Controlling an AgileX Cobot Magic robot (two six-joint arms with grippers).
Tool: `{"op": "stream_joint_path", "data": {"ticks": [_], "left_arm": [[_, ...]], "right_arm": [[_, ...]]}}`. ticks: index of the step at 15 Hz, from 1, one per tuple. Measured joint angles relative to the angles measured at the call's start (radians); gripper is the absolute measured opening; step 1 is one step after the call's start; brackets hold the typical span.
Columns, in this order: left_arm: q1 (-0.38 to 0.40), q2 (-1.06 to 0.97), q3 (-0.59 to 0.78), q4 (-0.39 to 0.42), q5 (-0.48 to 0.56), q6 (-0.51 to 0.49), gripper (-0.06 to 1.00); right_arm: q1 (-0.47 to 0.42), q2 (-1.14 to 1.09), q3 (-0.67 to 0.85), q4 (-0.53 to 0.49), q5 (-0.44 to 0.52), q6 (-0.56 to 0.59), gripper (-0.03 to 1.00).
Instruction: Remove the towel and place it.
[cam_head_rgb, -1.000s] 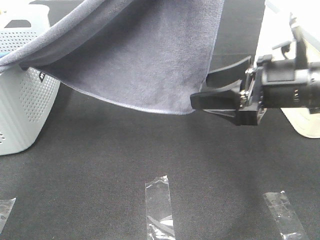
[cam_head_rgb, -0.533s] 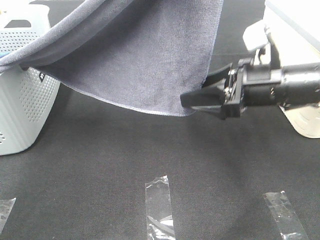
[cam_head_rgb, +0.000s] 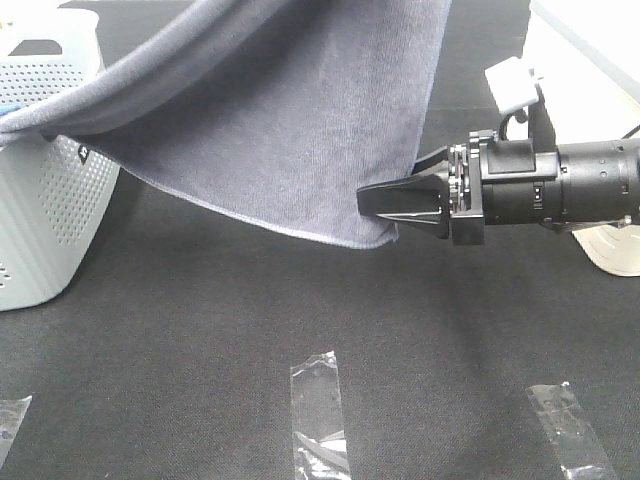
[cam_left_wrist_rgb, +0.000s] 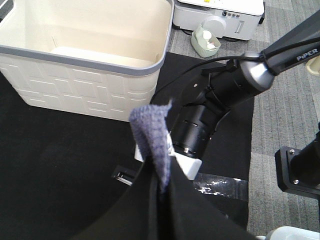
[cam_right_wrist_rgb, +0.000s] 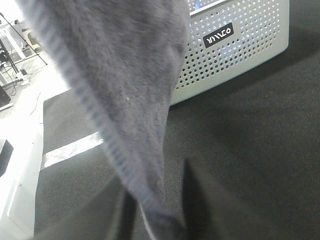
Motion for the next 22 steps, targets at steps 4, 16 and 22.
{"op": "stream_joint_path", "data": {"ticks": [4, 16, 22], "left_arm": [[0.000, 0.001, 0.000, 0.117, -0.052, -0.016, 0.00], [0.011, 0.167, 0.000, 0.911, -0.393, -0.768, 0.00], [0.109, 0.186, -0.006, 0.910, -0.855, -0.813, 0.00]], "right_arm": [[0.000, -0.002, 0.000, 0.000, 0.000, 0.115, 0.00], [0.004, -0.215, -0.657, -1.042, -0.283, 1.628, 0.00], [0.004, -0.065, -1.131, -1.394, -0.273, 1.937, 0.00]]}}
